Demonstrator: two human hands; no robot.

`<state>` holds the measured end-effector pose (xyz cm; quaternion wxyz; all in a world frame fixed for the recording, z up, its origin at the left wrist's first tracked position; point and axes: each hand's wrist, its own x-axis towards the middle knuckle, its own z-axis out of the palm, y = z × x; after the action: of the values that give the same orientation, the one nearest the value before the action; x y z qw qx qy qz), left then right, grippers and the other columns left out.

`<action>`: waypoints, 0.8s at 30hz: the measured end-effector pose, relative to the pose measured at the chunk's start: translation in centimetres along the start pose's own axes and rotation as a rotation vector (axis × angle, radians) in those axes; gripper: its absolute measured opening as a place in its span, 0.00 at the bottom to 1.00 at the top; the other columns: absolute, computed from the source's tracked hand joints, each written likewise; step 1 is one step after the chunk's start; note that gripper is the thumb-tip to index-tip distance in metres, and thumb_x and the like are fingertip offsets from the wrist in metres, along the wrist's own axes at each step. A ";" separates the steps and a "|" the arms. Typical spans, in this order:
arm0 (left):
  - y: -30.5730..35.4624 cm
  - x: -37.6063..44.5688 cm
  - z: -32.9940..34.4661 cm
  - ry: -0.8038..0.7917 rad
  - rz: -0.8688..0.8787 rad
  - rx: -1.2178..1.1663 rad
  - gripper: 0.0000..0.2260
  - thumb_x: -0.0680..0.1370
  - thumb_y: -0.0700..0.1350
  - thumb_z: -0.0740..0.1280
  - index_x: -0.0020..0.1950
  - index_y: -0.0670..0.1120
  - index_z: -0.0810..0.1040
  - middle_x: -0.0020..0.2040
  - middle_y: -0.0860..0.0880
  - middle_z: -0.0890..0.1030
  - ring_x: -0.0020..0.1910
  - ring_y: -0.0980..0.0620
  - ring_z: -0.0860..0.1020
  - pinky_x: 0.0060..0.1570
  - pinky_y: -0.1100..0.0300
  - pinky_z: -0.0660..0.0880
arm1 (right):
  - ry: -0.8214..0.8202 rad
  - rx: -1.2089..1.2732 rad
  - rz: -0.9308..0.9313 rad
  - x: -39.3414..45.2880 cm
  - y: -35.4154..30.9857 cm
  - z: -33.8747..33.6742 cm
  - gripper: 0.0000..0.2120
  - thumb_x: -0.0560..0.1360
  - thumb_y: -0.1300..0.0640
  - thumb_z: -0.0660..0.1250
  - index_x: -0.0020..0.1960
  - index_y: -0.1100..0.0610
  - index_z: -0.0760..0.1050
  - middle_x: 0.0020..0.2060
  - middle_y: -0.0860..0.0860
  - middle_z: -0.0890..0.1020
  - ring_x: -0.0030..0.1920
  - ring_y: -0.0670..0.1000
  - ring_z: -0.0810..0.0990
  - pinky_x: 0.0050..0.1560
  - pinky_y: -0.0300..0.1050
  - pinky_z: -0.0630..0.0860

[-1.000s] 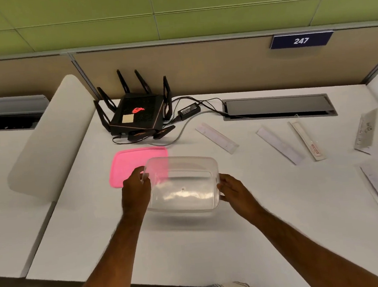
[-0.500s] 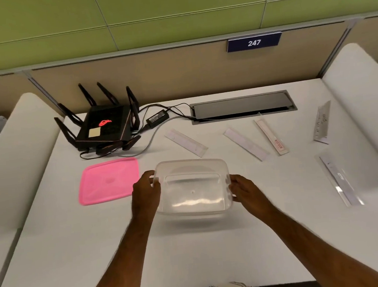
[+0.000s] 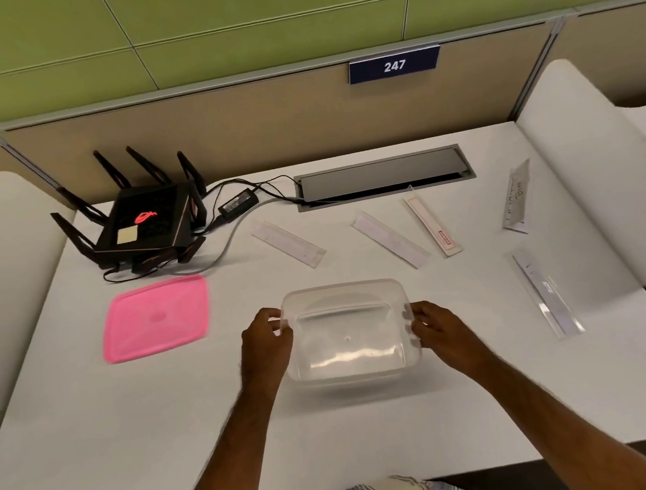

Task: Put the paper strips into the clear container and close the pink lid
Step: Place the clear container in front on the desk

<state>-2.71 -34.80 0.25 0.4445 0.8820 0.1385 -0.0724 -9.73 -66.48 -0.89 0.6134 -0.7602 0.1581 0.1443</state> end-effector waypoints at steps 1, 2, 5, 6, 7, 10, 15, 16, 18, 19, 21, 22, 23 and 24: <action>-0.1 -0.2 0.3 -0.006 -0.004 -0.005 0.08 0.75 0.44 0.69 0.51 0.54 0.77 0.46 0.53 0.85 0.37 0.50 0.84 0.40 0.51 0.83 | -0.001 -0.007 0.007 -0.1 0.2 -0.3 0.13 0.73 0.51 0.66 0.54 0.39 0.79 0.52 0.44 0.85 0.52 0.51 0.86 0.56 0.64 0.82; -0.2 -0.4 0.5 -0.011 -0.007 -0.008 0.08 0.75 0.43 0.70 0.51 0.54 0.77 0.46 0.52 0.85 0.37 0.50 0.84 0.39 0.51 0.83 | -0.003 -0.015 0.012 -0.3 0.3 -0.5 0.12 0.72 0.51 0.66 0.54 0.38 0.79 0.53 0.44 0.85 0.52 0.51 0.86 0.56 0.64 0.81; -0.4 -0.9 1.0 -0.026 -0.019 -0.004 0.08 0.74 0.43 0.70 0.50 0.54 0.77 0.47 0.51 0.85 0.37 0.48 0.84 0.39 0.50 0.83 | -0.014 -0.048 0.024 -0.5 0.8 -0.8 0.13 0.71 0.48 0.67 0.55 0.39 0.78 0.55 0.44 0.85 0.53 0.50 0.86 0.58 0.64 0.80; -0.5 -1.0 1.1 -0.031 -0.022 0.001 0.08 0.74 0.43 0.70 0.49 0.54 0.77 0.47 0.52 0.85 0.37 0.48 0.84 0.40 0.49 0.83 | -0.018 -0.060 0.028 -0.6 0.9 -0.9 0.13 0.71 0.47 0.67 0.55 0.39 0.78 0.55 0.43 0.85 0.53 0.49 0.86 0.58 0.63 0.80; -0.6 -1.1 1.1 -0.035 -0.025 0.006 0.07 0.74 0.44 0.70 0.49 0.54 0.77 0.47 0.52 0.84 0.38 0.48 0.84 0.40 0.48 0.83 | -0.019 -0.075 0.030 -0.7 1.0 -0.9 0.13 0.71 0.47 0.68 0.55 0.39 0.78 0.56 0.42 0.84 0.53 0.48 0.86 0.58 0.62 0.80; -0.9 -1.2 1.1 -0.046 -0.026 0.029 0.08 0.73 0.44 0.71 0.50 0.53 0.76 0.48 0.53 0.83 0.40 0.47 0.84 0.42 0.46 0.83 | -0.018 -0.115 0.028 -0.8 1.4 -0.7 0.14 0.71 0.48 0.68 0.56 0.38 0.77 0.56 0.39 0.84 0.51 0.44 0.86 0.57 0.59 0.82; -1.3 -1.3 1.2 -0.068 -0.028 0.054 0.09 0.73 0.42 0.71 0.51 0.51 0.76 0.47 0.54 0.81 0.40 0.47 0.84 0.43 0.46 0.82 | -0.005 -0.093 0.049 -0.8 1.8 -0.6 0.14 0.68 0.48 0.69 0.54 0.41 0.77 0.55 0.42 0.84 0.48 0.46 0.87 0.54 0.60 0.83; -1.4 -1.3 1.3 -0.074 -0.030 0.058 0.09 0.74 0.42 0.71 0.51 0.51 0.76 0.47 0.54 0.81 0.40 0.47 0.84 0.43 0.47 0.82 | -0.005 -0.084 0.053 -0.7 1.8 -0.6 0.15 0.67 0.48 0.69 0.54 0.42 0.77 0.55 0.43 0.84 0.48 0.47 0.87 0.53 0.61 0.83; -1.7 -1.2 1.4 -0.075 -0.035 0.070 0.08 0.74 0.43 0.71 0.51 0.52 0.76 0.48 0.55 0.81 0.40 0.49 0.83 0.43 0.49 0.82 | -0.013 -0.077 0.060 -0.6 1.7 -0.6 0.17 0.65 0.47 0.69 0.54 0.44 0.76 0.55 0.43 0.83 0.47 0.47 0.87 0.53 0.59 0.83; -1.8 -1.1 1.4 -0.069 -0.031 0.081 0.08 0.74 0.44 0.71 0.51 0.52 0.76 0.48 0.55 0.81 0.40 0.51 0.83 0.42 0.50 0.82 | -0.014 -0.078 0.063 -0.5 1.6 -0.7 0.18 0.64 0.47 0.70 0.54 0.44 0.76 0.55 0.43 0.83 0.47 0.47 0.87 0.53 0.58 0.84; -1.9 -1.0 1.6 -0.063 -0.023 0.098 0.09 0.74 0.45 0.72 0.51 0.53 0.75 0.47 0.57 0.81 0.40 0.54 0.82 0.41 0.53 0.82 | -0.023 -0.077 0.073 -0.4 1.5 -0.9 0.20 0.64 0.47 0.71 0.55 0.45 0.75 0.56 0.44 0.83 0.47 0.48 0.87 0.51 0.56 0.84; -1.9 -1.0 1.5 -0.065 -0.023 0.102 0.09 0.73 0.46 0.72 0.50 0.53 0.75 0.47 0.58 0.80 0.40 0.55 0.81 0.40 0.54 0.82 | -0.032 -0.066 0.080 -0.3 1.4 -0.9 0.21 0.63 0.48 0.71 0.55 0.46 0.75 0.56 0.45 0.83 0.47 0.49 0.87 0.51 0.56 0.85; -1.8 -1.0 1.5 -0.069 -0.025 0.104 0.09 0.73 0.45 0.72 0.50 0.54 0.75 0.46 0.58 0.80 0.40 0.56 0.81 0.39 0.55 0.81 | -0.041 -0.048 0.083 -0.2 1.4 -1.0 0.22 0.63 0.48 0.72 0.56 0.47 0.75 0.56 0.46 0.82 0.48 0.50 0.87 0.50 0.56 0.85; -1.8 -1.0 1.4 -0.071 -0.032 0.109 0.10 0.72 0.45 0.72 0.50 0.54 0.74 0.46 0.59 0.80 0.40 0.57 0.81 0.38 0.57 0.80 | -0.047 -0.025 0.088 -0.1 1.4 -1.0 0.23 0.62 0.49 0.73 0.56 0.49 0.74 0.56 0.48 0.82 0.48 0.52 0.87 0.50 0.56 0.85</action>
<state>-4.25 -35.08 -1.72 0.3991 0.8995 0.1326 -0.1184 -10.37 -67.73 -1.94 0.6006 -0.7564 0.1752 0.1912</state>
